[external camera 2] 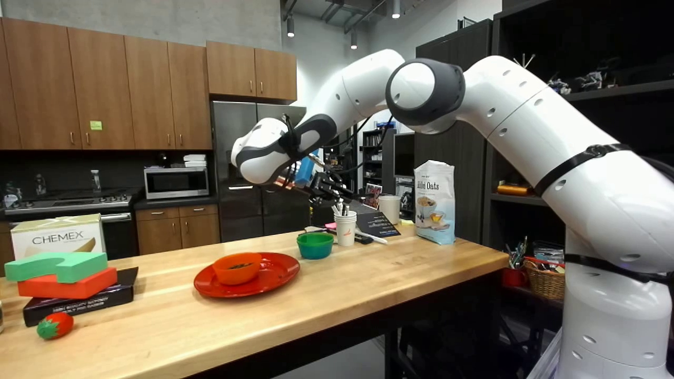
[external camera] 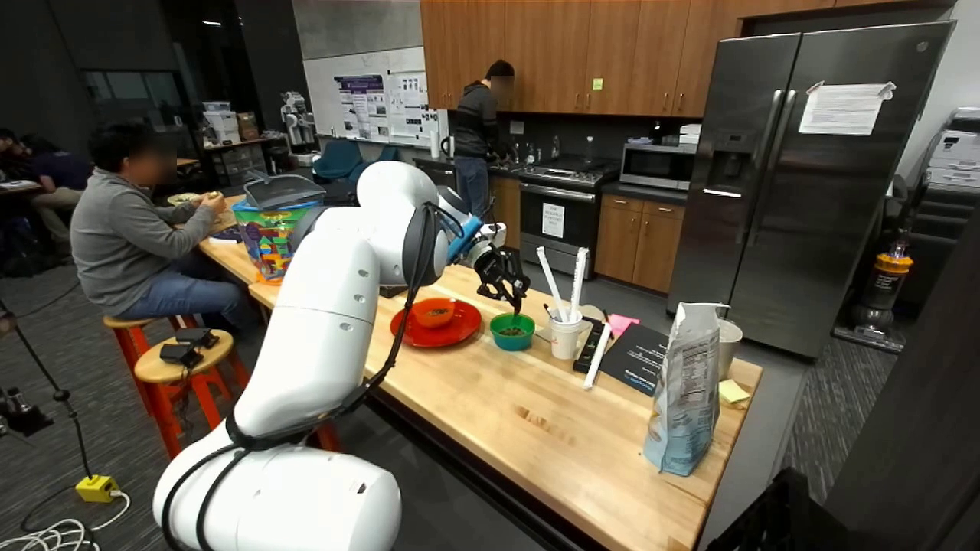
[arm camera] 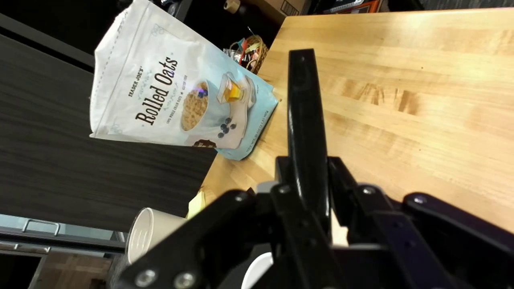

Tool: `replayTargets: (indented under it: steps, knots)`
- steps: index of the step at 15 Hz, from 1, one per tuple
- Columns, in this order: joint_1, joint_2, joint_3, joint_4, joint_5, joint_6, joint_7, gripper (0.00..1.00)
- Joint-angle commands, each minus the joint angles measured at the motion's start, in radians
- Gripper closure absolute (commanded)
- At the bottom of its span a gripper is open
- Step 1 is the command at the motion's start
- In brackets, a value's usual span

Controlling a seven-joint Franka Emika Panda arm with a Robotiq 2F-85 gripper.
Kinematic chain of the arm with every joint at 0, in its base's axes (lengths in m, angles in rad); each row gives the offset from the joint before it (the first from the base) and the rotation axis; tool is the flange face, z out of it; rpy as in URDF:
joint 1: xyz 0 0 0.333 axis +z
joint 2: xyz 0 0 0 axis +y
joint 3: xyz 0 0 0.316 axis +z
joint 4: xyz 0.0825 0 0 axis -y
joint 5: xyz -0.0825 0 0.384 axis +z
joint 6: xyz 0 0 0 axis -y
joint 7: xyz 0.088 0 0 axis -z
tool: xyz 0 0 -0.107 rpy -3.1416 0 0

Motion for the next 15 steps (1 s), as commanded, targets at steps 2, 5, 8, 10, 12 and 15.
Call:
replayTargets:
  steps: [2,5,8,10,12,15]
  knots:
    - [0.001,-0.102,-0.017,-0.079,0.034,0.031,-0.003,0.94]
    - [-0.002,-0.111,-0.013,-0.087,0.041,0.052,-0.013,0.94]
    - [0.000,-0.101,-0.012,-0.091,0.053,0.087,-0.017,0.94]
    - [0.002,-0.094,-0.010,-0.094,0.060,0.117,-0.025,0.94]
    - [0.005,-0.088,-0.009,-0.098,0.065,0.157,-0.035,0.94]
    - [0.011,-0.078,-0.010,-0.090,0.065,0.207,-0.058,0.94]
